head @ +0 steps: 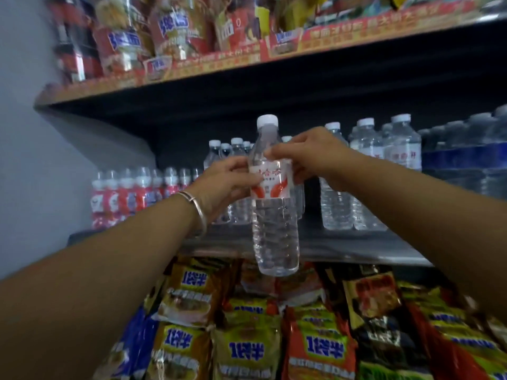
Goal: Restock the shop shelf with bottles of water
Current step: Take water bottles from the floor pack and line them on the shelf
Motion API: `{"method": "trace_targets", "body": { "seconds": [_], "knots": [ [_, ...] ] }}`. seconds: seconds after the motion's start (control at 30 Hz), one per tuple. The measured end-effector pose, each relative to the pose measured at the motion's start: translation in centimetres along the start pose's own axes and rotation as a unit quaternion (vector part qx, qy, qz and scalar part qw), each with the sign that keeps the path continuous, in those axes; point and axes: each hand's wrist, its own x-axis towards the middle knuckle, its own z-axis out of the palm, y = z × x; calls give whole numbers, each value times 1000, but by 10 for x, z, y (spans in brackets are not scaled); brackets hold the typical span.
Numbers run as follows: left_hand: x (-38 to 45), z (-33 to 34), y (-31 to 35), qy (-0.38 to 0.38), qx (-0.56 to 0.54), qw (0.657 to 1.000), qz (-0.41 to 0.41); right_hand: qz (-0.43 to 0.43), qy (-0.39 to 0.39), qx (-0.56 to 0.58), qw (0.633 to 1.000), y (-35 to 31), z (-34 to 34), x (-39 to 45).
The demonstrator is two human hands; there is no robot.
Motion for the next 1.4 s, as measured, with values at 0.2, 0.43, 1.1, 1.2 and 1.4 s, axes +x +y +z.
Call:
{"method": "trace_targets", "body": {
  "seconds": [0.2, 0.43, 1.1, 1.2, 1.4],
  "knots": [
    [55, -36, -21, 22, 90, 996, 14, 6, 46, -24, 999, 0, 13, 74],
    [98, -45, -62, 41, 167, 985, 4, 36, 64, -33, 997, 31, 32, 125],
    [142, -36, -121, 139, 390, 909, 51, 187, 37, -108, 976, 92, 62, 137],
    [146, -34, -126, 146, 431, 888, 60, 181, 59, -108, 976, 95, 64, 140],
    [144, -33, -130, 145, 435, 886, 63, 171, 68, -120, 976, 104, 65, 138]
  ]
}}
